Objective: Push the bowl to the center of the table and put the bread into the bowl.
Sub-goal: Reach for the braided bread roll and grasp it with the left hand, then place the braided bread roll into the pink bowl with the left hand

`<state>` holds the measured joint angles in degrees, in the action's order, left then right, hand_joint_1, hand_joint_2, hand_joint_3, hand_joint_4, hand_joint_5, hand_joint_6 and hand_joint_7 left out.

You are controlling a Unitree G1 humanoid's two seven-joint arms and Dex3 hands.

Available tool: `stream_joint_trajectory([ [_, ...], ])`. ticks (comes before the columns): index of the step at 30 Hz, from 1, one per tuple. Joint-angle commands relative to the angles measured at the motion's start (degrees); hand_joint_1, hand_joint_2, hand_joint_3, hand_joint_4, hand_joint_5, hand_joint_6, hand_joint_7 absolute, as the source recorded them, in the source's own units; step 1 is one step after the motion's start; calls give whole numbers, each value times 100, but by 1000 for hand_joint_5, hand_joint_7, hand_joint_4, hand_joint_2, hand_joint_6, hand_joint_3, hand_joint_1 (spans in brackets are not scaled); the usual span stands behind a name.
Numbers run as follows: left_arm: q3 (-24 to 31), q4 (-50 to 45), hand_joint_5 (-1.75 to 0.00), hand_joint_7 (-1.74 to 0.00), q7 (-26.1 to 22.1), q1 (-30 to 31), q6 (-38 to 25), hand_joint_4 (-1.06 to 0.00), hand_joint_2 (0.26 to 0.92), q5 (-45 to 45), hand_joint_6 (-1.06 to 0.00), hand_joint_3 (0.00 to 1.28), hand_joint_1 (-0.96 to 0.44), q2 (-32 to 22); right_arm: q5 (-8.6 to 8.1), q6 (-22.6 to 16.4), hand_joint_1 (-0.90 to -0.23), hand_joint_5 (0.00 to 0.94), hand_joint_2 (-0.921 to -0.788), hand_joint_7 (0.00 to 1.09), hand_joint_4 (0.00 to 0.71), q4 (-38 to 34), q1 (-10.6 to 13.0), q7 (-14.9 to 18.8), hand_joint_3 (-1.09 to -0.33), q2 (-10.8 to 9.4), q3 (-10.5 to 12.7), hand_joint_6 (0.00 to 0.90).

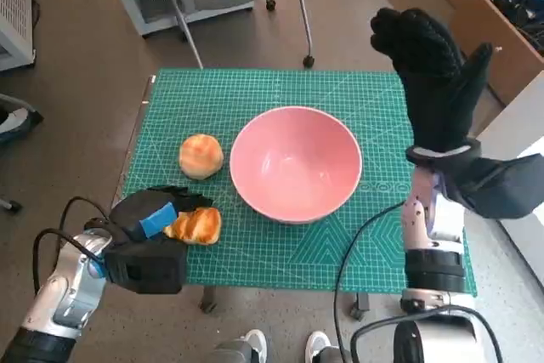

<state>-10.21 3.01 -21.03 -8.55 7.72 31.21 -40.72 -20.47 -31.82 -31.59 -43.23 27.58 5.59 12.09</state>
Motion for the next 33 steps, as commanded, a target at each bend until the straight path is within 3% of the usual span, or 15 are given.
stream_joint_trajectory([
  [1, 113, -104, -1268, -1081, -10, 67, 290, -616, 919, -144, -620, 109, 1, -138, -10, 91, -494, 5, -921, 305, 363, 12, 176, -72, -536, -37, 9, 317],
  [11, 524, -529, -1283, -1106, -180, 144, 334, -606, 920, -598, -656, 94, 2, -195, 31, 53, -495, 4, -921, 300, 365, -27, 199, -123, -537, -70, -3, 318],
  [19, 1068, -1273, -1235, -1136, -338, 15, 38, -626, 920, -1085, -654, 83, 3, -163, -59, 151, -503, 4, -921, 297, 368, 2, 211, -52, -534, -64, 14, 320],
  [26, 1268, -1634, -1160, -1131, -221, -412, -84, -671, 920, -1295, -684, 49, 3, 2, -73, 158, -506, 3, -921, 294, 367, -19, 211, -31, -536, -63, 28, 320],
  [33, 1127, -1462, -1149, -1121, 0, -1211, 65, -685, 920, -1213, -690, 40, 2, 267, -74, 134, -509, 3, -921, 293, 368, -77, 197, -11, -535, -67, 37, 321],
])
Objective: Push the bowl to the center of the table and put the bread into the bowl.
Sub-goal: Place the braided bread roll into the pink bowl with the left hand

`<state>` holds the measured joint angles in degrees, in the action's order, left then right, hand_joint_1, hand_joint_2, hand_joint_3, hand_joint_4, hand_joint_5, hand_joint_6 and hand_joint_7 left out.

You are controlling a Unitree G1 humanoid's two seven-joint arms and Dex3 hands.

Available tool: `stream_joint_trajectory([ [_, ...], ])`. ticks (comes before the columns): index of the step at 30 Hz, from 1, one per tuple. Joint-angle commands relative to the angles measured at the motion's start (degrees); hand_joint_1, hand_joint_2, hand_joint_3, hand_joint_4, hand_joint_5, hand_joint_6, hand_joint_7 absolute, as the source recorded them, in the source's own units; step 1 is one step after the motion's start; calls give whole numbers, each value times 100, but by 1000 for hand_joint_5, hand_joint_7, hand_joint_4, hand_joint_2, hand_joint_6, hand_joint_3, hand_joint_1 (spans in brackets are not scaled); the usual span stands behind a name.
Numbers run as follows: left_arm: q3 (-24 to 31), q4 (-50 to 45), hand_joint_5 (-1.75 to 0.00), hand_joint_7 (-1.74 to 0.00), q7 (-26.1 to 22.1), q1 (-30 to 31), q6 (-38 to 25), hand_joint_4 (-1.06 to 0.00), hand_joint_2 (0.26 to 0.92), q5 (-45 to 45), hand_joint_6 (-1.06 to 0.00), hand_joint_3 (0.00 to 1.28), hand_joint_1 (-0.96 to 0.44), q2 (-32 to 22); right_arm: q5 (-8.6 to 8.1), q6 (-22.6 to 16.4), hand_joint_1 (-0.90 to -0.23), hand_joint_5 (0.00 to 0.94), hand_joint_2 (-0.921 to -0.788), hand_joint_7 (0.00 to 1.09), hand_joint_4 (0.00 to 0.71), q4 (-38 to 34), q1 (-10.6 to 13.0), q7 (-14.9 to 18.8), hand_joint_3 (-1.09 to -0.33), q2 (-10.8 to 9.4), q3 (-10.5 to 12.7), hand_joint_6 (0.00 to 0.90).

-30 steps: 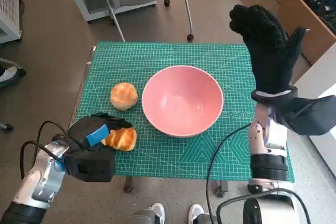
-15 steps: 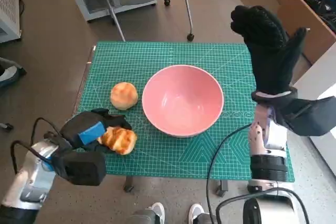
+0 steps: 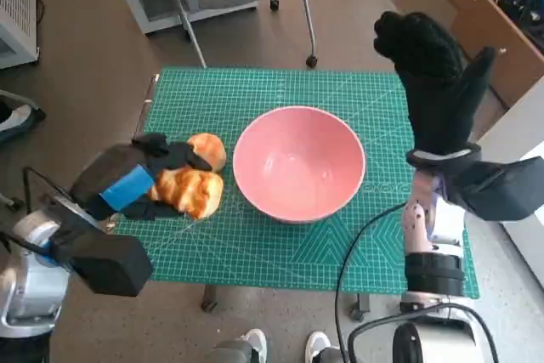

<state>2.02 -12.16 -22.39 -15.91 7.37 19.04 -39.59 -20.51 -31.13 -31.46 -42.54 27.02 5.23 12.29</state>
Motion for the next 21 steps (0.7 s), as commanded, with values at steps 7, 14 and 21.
stream_joint_trajectory([
  [7, -502, 225, -1150, -1117, 109, -1416, -15, -681, 920, 123, -698, 38, 2, 557, -57, 17, -511, 2, -921, 292, 367, -90, 161, 82, -538, -4, 27, 320],
  [14, -1004, 795, -1086, -1141, 112, -2131, 150, -685, 918, 311, -727, 29, 3, 923, -21, -36, -512, 1, -921, 292, 366, -52, 218, 88, -542, 54, 57, 316],
  [21, -1467, 1788, -1128, -1134, 160, -2783, 587, -670, 920, 523, -709, 39, 2, 1250, 77, -60, -520, 0, -921, 296, 356, 135, 343, -40, -551, 75, 53, 311],
])
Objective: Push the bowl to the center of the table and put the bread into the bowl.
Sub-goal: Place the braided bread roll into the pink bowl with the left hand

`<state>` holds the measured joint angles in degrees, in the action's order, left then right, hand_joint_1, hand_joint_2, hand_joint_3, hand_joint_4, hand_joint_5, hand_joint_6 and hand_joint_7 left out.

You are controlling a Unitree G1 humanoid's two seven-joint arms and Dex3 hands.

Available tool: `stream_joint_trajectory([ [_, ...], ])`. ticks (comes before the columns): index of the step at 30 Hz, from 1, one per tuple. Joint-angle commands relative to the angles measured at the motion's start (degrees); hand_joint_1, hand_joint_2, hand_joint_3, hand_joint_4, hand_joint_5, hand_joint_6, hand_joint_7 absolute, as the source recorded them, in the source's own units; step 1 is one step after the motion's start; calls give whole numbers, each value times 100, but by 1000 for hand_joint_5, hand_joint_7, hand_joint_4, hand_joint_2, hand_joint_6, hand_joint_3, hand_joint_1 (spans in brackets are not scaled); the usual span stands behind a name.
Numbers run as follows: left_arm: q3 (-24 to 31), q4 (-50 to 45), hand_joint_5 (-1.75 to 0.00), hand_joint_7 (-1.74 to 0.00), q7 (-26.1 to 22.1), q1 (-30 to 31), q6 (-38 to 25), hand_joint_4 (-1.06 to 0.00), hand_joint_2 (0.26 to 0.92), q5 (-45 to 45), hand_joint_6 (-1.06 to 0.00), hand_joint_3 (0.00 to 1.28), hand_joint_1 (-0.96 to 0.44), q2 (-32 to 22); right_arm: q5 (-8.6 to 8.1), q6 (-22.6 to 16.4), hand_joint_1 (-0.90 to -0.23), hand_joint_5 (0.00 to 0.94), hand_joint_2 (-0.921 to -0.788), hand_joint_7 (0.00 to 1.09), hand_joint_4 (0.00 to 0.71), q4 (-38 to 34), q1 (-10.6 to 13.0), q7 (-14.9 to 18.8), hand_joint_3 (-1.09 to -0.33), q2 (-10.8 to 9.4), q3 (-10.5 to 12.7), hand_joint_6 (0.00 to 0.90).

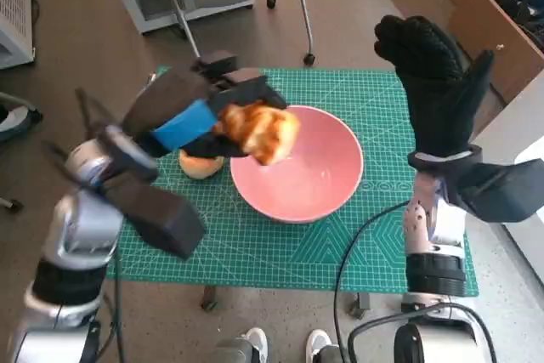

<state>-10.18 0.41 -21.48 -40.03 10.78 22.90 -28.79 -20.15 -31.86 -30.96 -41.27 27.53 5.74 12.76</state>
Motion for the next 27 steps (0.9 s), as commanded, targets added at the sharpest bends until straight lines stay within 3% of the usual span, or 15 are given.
stream_joint_trajectory([
  [1, -295, 663, -1137, -1143, 87, -439, 306, -664, 920, 160, -698, 46, 2, 208, 50, 16, -520, 0, -921, 297, 354, 105, 230, -105, -554, 26, 7, 309],
  [9, -597, 1634, -1259, -1208, -100, -775, 414, -599, 921, 143, -585, 124, 0, 560, 131, 49, -508, 2, -921, 312, 346, 324, 376, -281, -569, 49, -17, 297],
  [10, -644, 1688, -956, -987, -205, -781, 307, -470, 912, 149, -464, 111, -35, 581, 148, 50, -508, 2, -921, 314, 346, 366, 400, -313, -570, 49, -25, 295],
  [11, -674, 1727, -673, -786, -277, -787, 235, -433, 913, 153, -418, 89, -57, 595, 159, 53, -509, 2, -921, 316, 346, 396, 417, -337, -571, 50, -32, 294],
  [13, -722, 1724, -362, -564, -517, -778, -75, -370, 910, 122, -353, 59, -92, 635, 158, 67, -511, 3, -921, 319, 346, 447, 447, -367, -573, 57, -36, 291],
  [15, -738, 1690, -185, -418, -677, -769, -291, -283, 903, 101, -286, 38, -133, 657, 154, 83, -515, 3, -921, 322, 347, 484, 467, -391, -574, 61, -44, 287],
  [19, -774, 1691, -39, -262, -859, -733, -493, -176, 899, 105, -225, 16, -213, 660, 166, 123, -519, 2, -921, 330, 346, 584, 522, -470, -578, 50, -64, 279],
  [27, -867, 1850, -2, -191, -653, -675, -12, -68, 893, 331, -170, 4, -308, 503, 150, 163, -518, 1, -921, 347, 345, 633, 543, -545, -582, 35, -70, 268],
])
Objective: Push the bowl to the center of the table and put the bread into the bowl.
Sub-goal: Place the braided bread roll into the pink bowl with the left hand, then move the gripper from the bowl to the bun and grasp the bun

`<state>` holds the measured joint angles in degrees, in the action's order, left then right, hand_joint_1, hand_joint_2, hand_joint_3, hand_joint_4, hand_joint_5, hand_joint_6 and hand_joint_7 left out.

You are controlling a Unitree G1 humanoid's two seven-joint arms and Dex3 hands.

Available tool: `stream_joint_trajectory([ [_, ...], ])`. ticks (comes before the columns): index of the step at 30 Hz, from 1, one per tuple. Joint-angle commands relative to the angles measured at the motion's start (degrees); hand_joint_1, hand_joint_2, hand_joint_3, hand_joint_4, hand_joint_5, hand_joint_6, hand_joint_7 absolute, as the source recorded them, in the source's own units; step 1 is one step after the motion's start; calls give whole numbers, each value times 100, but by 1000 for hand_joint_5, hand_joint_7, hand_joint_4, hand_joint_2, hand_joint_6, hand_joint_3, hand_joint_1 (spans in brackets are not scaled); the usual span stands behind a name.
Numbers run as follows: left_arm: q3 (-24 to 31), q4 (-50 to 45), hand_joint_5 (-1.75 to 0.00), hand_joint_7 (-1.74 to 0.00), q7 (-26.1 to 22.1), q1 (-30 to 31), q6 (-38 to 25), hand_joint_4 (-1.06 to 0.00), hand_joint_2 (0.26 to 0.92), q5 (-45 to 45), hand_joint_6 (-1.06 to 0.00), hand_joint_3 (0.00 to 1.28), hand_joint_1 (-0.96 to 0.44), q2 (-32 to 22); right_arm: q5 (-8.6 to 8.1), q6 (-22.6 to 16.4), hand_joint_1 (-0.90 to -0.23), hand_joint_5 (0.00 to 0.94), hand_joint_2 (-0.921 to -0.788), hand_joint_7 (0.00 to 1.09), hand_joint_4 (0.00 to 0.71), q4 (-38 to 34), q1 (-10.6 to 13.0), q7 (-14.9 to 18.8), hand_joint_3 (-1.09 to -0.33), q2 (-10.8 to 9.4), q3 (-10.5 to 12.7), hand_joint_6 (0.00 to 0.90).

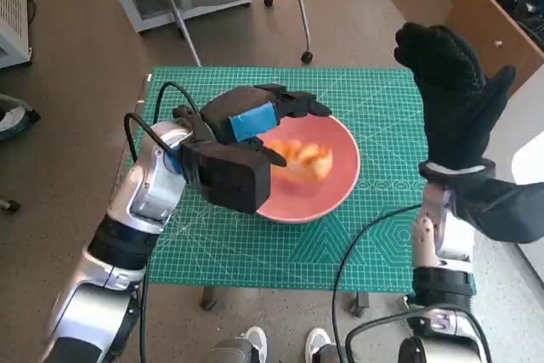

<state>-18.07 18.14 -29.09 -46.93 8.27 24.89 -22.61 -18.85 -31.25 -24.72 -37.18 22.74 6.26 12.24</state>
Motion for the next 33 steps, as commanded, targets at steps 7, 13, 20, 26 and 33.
stream_joint_trajectory([
  [7, -65, 97, 1, -158, 304, 73, 649, -4, 867, 270, -116, 0, -357, -277, 21, 99, -518, 1, -921, 414, 346, -32, 127, -72, -582, -29, -35, 239],
  [13, 90, -110, 1, -147, 262, 195, 706, 0, 856, 133, -97, 0, -396, -438, 33, 72, -520, 1, -921, 432, 346, -96, 107, -73, -581, -52, -56, 231],
  [20, 742, -417, 1, -140, 103, 455, 698, 1, 835, -421, -91, 0, -391, -907, 32, 53, -512, 2, -921, 443, 348, -90, 116, -58, -578, -49, -78, 227],
  [26, 1170, -562, 1, -140, 43, 605, 540, 1, 812, -616, -93, 0, -359, -1307, -6, 55, -511, 1, -921, 448, 348, -85, 119, -30, -579, -29, -79, 225],
  [33, 1424, -697, 1, -140, -143, 806, 283, 1, 776, -764, -96, 1, -210, -1647, -22, 47, -511, 2, -921, 452, 350, -147, 91, -7, -579, -15, -76, 220],
])
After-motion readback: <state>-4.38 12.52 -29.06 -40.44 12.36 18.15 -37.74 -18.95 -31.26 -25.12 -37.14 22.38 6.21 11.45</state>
